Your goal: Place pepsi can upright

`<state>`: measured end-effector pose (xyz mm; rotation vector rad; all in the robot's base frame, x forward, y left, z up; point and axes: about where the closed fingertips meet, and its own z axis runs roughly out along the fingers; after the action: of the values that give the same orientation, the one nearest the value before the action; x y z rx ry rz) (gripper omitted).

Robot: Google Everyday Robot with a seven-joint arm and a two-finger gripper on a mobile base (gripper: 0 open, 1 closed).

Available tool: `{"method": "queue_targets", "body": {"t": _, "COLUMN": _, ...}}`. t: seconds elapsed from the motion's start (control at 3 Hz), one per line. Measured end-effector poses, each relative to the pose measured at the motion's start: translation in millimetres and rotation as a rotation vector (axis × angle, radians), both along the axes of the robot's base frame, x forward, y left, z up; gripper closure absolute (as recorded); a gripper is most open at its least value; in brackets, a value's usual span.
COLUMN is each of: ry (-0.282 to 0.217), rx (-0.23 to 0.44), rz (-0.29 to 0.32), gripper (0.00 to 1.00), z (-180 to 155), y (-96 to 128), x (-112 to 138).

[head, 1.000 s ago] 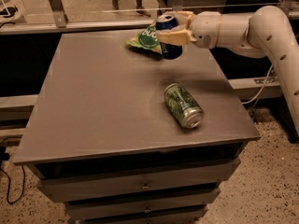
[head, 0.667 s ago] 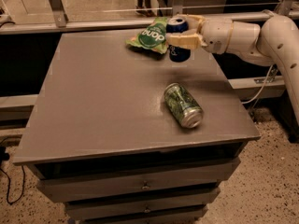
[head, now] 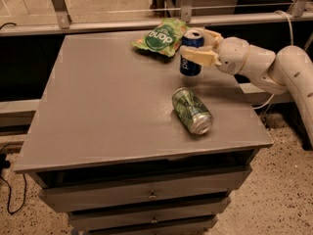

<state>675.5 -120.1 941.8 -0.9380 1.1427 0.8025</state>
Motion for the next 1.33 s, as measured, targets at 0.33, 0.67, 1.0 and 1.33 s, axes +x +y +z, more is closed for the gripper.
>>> {"method": "queue_targets", "body": {"t": 0.33, "ry": 0.02, "rx": 0.027, "rz": 0.004, "gripper": 0.83, "z": -8.7, "y": -2.0, "x": -3.6}}
{"method": "queue_targets", "body": {"t": 0.67, "ry": 0.039, "rx": 0.037, "rz": 0.008, "gripper": 0.59, "z": -15.3, "y": -3.5, "x": -6.5}}
{"method": "queue_targets", "body": {"t": 1.0, "ry": 0.046, "rx": 0.038, "rz": 0.014, "gripper": 0.36, "z": -18.3, "y": -3.5, "x": -8.9}}
{"method": "queue_targets", "body": {"t": 1.33, "ry": 0.045, "rx": 0.035, "rz": 0.017, "gripper": 0.14, "z": -17.2, "y": -4.0, "x": -12.2}}
